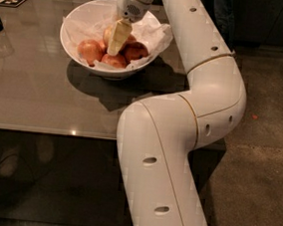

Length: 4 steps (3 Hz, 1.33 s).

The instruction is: Pick apple from white bowl

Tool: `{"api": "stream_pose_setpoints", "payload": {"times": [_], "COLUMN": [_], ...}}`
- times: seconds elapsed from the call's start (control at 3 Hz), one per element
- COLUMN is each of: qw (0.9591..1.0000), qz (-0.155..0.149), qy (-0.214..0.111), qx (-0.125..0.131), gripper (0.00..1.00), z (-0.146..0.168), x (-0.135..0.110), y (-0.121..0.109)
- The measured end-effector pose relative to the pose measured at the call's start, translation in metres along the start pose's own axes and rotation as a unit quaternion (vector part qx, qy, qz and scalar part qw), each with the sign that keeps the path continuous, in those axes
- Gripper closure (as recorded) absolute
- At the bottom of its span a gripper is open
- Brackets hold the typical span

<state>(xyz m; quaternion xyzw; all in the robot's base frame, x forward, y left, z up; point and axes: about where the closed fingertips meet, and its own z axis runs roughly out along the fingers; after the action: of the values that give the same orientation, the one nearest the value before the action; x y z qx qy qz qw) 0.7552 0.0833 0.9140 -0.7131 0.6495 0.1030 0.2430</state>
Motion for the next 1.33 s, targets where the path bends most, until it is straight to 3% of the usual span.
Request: {"api": "stream_pose_setpoints", "payload": {"times": [1.0, 1.33], "qw": [0.9998, 0.9998], "qz": [0.000, 0.000], "qy": [-0.011, -0.011], "qx": [0.017, 0.017], "gripper": [0.94, 1.00], "z": [0.0035, 0.0035], "x": [-0.0087, -0.0087], "y": [-0.0109, -0.0109]}}
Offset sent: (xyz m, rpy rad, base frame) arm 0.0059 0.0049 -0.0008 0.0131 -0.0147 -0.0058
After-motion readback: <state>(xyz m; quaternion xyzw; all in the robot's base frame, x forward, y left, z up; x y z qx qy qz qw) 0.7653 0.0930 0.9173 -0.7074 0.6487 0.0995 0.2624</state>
